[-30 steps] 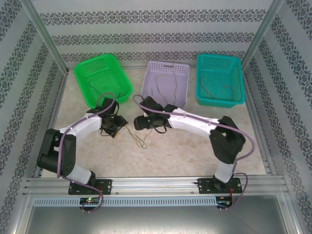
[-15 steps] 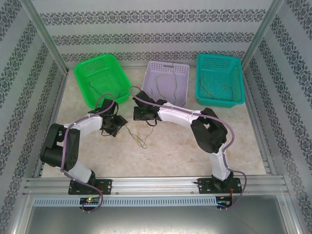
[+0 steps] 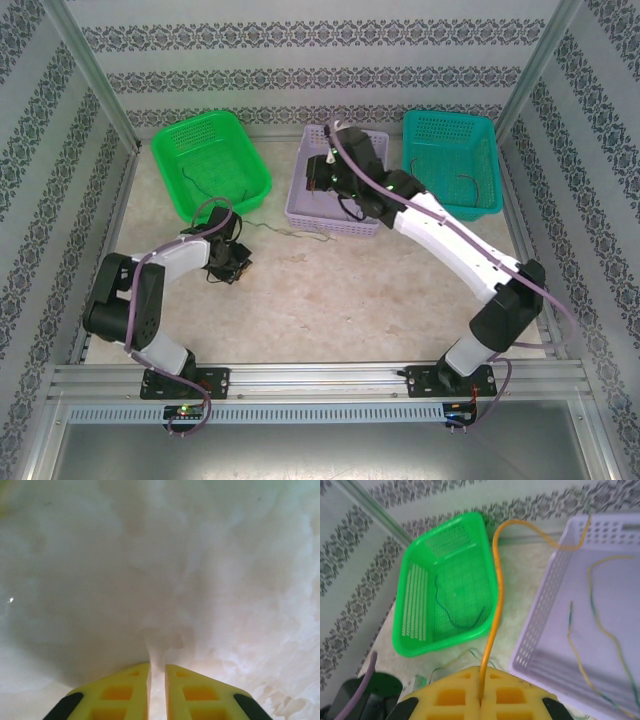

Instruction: Untangle the cables

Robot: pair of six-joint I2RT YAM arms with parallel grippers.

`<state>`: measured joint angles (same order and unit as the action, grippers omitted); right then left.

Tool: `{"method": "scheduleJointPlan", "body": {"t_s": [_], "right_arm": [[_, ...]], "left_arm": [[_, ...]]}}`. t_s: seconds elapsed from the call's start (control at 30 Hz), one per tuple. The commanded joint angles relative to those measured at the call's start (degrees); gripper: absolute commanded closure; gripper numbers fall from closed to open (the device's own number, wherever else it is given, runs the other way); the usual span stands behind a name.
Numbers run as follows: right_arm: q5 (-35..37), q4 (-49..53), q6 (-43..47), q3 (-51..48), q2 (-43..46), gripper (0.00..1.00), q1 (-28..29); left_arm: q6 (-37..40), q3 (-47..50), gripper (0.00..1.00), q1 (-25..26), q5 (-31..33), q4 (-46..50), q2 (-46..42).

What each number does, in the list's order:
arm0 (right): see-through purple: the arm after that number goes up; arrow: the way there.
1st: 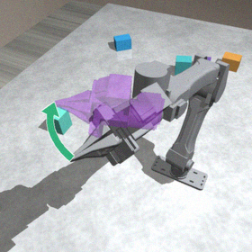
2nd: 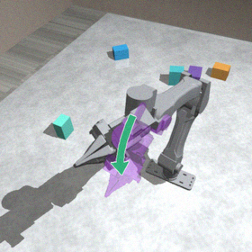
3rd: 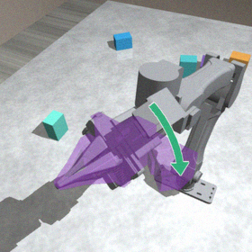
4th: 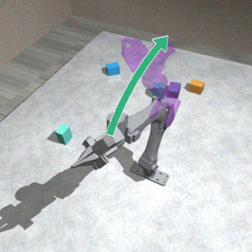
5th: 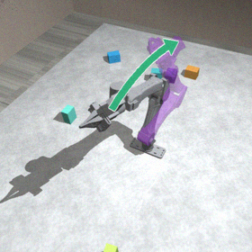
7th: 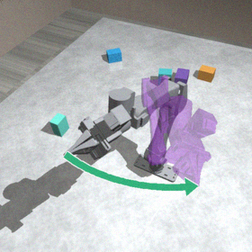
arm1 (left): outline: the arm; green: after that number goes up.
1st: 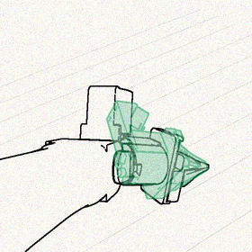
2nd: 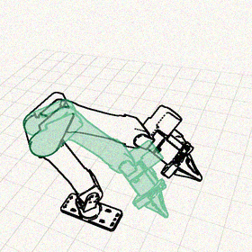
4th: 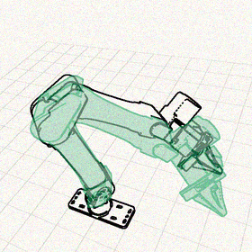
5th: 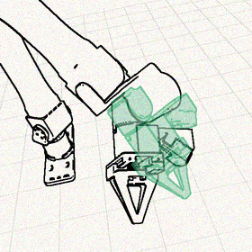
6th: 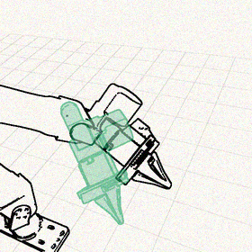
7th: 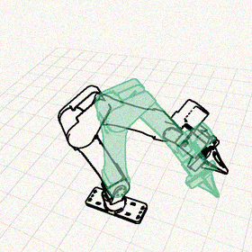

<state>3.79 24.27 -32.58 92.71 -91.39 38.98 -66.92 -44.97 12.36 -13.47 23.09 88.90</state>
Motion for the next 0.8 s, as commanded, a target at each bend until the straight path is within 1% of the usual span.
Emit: {"method": "scheduleJointPlan", "body": {"t_s": [0.0,0.07,0.1,0.17,0.27,0.3,0.37,0.43,0.5,0.57,0.63,0.73,0.77], "right_arm": [[-2.0,2.2,2.5,1.0,1.3,1.00,-1.7],[-3.8,3.1,2.3,1.9,1.4,1.00,-2.3],[-4.2,3.3,2.3,1.9,1.6,1.00,-2.3],[-3.7,3.1,2.8,1.2,2.7,1.00,-1.7],[-2.8,2.2,2.7,-0.9,5.8,1.00,-1.4],[-2.8,1.6,3.0,-1.5,7.0,1.00,-1.4],[-2.9,1.3,4.0,-1.9,8.7,1.00,-1.3],[-3.1,1.3,5.7,-2.0,10.0,1.00,-1.0],[-3.3,1.7,6.8,-1.9,11.4,1.00,-0.8],[-3.8,2.4,7.9,-1.4,12.2,1.00,-0.8],[-4.4,3.8,8.8,0.0,12.3,1.00,-0.8],[-6.3,4.4,9.3,1.6,12.3,1.00,-1.1],[-7.0,4.4,9.3,2.2,12.0,1.00,-1.2]], "left_arm": [[-3.4,2.5,0.83,-0.3,2.4,0.0,-6.4],[-4.1,2.2,0.82,-1.4,3.1,3.1,-10.6],[-4.7,1.5,0.80,-2.2,3.6,5.1,-13.3],[-5.5,-0.6,0.69,-3.6,5.3,9.1,-19.0],[-7.3,-7.1,0.51,-5.6,12.1,20.3,-26.4],[-7.9,-9.2,0.47,-6.8,13.9,22.9,-28.4],[-7.8,-13.1,0.43,-9.5,15.7,25.4,-30.4],[-5.6,-17.3,0.41,-12.2,16.1,25.3,-30.6],[-2.3,-22.4,0.40,-15.3,14.4,23.8,-29.1],[1.3,-27.4,0.40,-17.3,11.7,23.1,-26.3],[6.1,-32.0,0.41,-17.5,7.8,21.0,-23.2],[12.6,-34.4,0.45,-17.4,-3.7,12.7,-19.8],[13.7,-34.3,0.46,-17.4,-6.1,10.8,-19.5]]}}
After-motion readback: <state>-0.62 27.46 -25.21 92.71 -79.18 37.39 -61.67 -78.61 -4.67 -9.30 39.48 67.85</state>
